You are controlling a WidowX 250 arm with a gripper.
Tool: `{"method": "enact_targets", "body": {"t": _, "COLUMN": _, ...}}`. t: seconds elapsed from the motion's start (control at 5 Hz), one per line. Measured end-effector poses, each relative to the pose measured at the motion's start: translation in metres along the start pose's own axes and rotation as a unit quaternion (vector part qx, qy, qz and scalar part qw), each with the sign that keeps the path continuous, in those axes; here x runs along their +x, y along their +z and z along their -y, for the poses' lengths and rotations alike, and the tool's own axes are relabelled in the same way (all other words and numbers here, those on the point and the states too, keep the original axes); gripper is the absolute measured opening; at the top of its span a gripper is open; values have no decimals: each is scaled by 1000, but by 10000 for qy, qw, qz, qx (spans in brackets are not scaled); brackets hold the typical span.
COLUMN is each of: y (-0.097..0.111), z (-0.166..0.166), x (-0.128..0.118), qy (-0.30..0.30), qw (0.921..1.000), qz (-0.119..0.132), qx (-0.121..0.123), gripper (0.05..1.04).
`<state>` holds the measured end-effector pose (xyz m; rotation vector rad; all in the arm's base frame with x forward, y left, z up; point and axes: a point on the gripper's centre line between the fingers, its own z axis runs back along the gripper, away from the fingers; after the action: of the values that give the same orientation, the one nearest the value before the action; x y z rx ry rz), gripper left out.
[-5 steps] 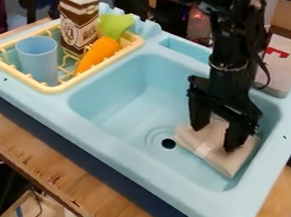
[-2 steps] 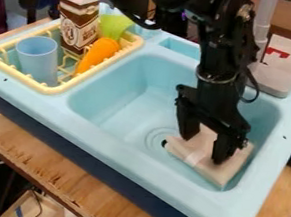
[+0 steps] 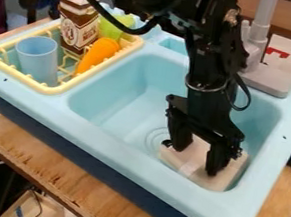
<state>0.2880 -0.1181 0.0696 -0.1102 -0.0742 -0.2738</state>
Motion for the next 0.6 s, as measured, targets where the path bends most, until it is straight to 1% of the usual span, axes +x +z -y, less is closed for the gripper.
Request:
{"method": "enact_targets", "body": {"t": 0.2, "y": 3, "z": 2, "x": -2, "qy": 106, "qw": 9999, "qz": -47, "qx": -41, "gripper": 996}}
{"method": "enact_targets", "body": {"t": 0.4, "y": 14, "z": 2, "x": -7, "qy": 458, "qw": 9982, "qz": -378, "qx": 10, "gripper": 996}}
{"method": "enact_targets", "body": {"t": 0.6, "y": 31, "z": 1, "x": -14, "qy": 660, "qw": 9938, "qz": -883, "qx": 147, "gripper": 997}}
